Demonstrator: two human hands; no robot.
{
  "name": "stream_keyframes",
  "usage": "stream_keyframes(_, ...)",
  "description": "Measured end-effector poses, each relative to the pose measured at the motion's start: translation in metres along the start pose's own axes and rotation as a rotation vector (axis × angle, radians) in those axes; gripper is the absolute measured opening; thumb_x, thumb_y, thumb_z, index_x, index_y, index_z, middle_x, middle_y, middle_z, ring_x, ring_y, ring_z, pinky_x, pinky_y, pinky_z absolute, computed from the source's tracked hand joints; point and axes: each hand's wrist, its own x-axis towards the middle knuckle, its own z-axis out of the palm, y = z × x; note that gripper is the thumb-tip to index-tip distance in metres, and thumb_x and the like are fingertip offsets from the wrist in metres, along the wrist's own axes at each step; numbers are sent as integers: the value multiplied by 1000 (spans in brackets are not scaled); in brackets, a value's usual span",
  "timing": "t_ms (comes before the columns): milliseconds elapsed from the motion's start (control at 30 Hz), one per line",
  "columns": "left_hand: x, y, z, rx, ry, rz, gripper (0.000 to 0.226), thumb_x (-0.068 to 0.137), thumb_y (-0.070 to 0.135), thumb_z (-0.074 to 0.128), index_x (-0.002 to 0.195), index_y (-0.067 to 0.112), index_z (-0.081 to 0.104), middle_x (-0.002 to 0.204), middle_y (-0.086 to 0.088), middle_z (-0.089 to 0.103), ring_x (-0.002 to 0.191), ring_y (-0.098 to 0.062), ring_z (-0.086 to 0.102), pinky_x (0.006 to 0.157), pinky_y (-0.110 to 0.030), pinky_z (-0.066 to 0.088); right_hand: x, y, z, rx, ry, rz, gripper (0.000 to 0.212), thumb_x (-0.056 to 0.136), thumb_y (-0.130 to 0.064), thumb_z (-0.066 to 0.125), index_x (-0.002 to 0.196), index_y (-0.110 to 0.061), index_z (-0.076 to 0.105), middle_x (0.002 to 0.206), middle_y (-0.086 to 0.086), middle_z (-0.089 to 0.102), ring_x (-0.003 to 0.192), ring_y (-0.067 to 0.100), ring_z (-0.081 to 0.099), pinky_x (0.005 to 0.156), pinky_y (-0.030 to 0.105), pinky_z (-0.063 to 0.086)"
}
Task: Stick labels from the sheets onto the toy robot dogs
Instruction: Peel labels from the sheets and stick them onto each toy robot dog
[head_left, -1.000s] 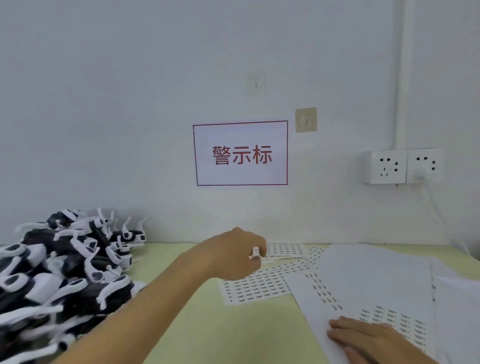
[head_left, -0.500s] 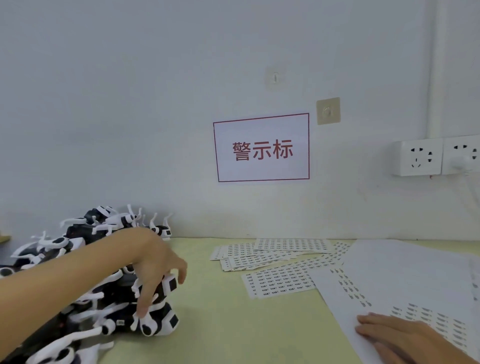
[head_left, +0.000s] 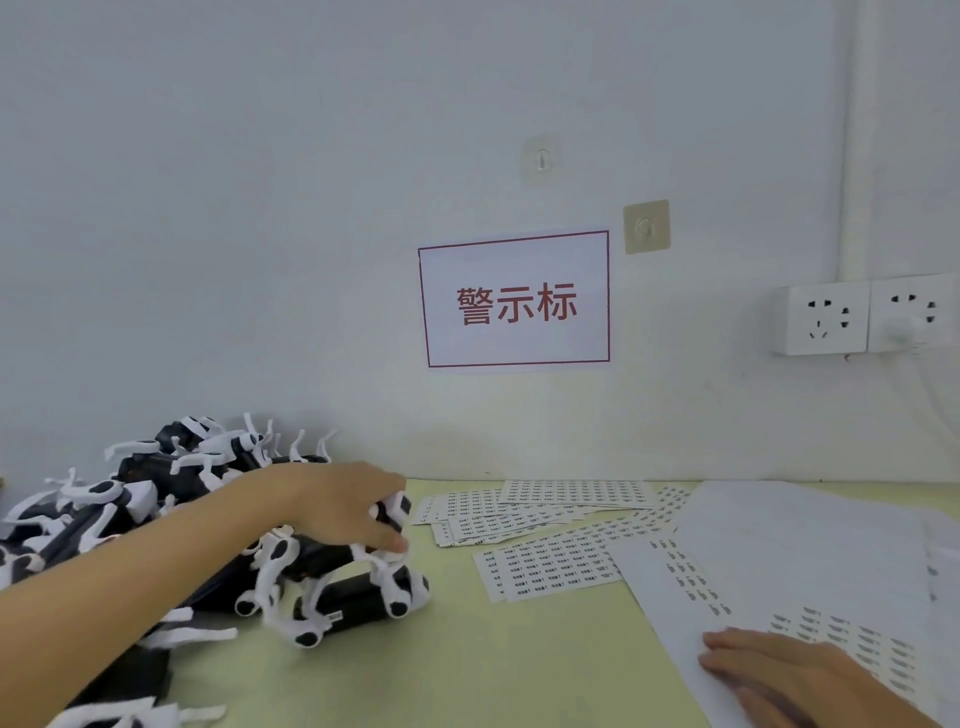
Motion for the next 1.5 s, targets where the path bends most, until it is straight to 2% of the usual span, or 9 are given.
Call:
stream_keyframes(167, 14, 38, -7, -95, 254, 50, 28, 98, 42, 55, 86, 25, 36, 78, 5, 47, 61, -10, 41, 56, -26, 32, 0, 5, 6, -45, -25, -2, 74, 105, -52, 12, 73, -40, 78, 84, -22, 74, 74, -7, 70, 65, 5, 44)
stream_keyframes(300, 20, 69, -10, -120, 556, 150, 19, 93, 39, 59, 93, 33, 41, 80, 10, 54, 74, -15, 53, 65, -33, 47, -5, 6, 0, 55, -82, -2, 18, 85, -50, 64, 76, -42, 78, 86, -23, 74, 77, -6, 70, 61, 12, 52)
stream_keyframes(467, 24, 126, 4, -211, 698, 284, 22, 91, 42, 55, 92, 29, 37, 78, 6, 55, 75, -20, 54, 62, -33, 38, -10, 5, 4, 1, 38, 16, 76, 103, -54, 8, 76, -43, 78, 86, -24, 73, 77, -8, 70, 55, 15, 55)
stream_keyframes(900, 85, 188, 77, 20, 522, -8, 73, 93, 65, 43, 148, 22, 21, 141, -11, 38, 129, -31, 36, 103, -42, 36, -12, 10, 8, -66, -40, -2, 73, 104, -53, 6, 78, -50, 75, 90, -29, 71, 81, -13, 67, 67, 12, 52)
stream_keyframes(1000, 75, 179, 60, -195, 478, 92, 73, 88, 71, 47, 143, 28, 26, 137, -3, 41, 126, -25, 39, 102, -41, 40, -11, 9, 3, 1, -53, 22, 54, 102, -55, 28, 82, -45, 77, 91, -25, 73, 81, -8, 70, 54, 20, 57)
stream_keyframes(1067, 66, 166, 40, -381, 378, 198, 65, 88, 71, 50, 139, 35, 35, 133, 4, 47, 122, -17, 44, 101, -36, 40, -11, 3, -4, 41, -102, 14, 11, 74, -44, 82, 83, -41, 79, 92, -23, 74, 82, -5, 71, 55, 22, 58)
stream_keyframes(1100, 60, 156, 30, -446, 300, 240, 60, 87, 69, 53, 136, 38, 39, 132, 8, 49, 120, -13, 47, 101, -34, 40, -12, 4, -4, 49, -135, 41, 37, 51, -35, 96, 84, -39, 79, 93, -21, 74, 83, -4, 71, 55, 23, 58)
stream_keyframes(1267, 44, 120, 14, -347, -20, 256, 53, 83, 43, 72, 129, 51, 46, 125, 18, 54, 116, -10, 57, 102, -35, 46, -12, 3, -8, 55, -169, 97, 58, 32, -24, 102, 84, -36, 80, 94, -20, 75, 83, -2, 72, 56, 26, 59)
stream_keyframes(1500, 54, 128, 26, -229, 222, 80, 62, 90, 50, 60, 141, 33, 30, 95, 3, 51, 79, -17, 57, 67, -31, 48, -9, 1, -13, 82, -222, 131, 57, 35, -20, 101, 86, -34, 80, 95, -17, 75, 84, 0, 72, 57, 27, 59)
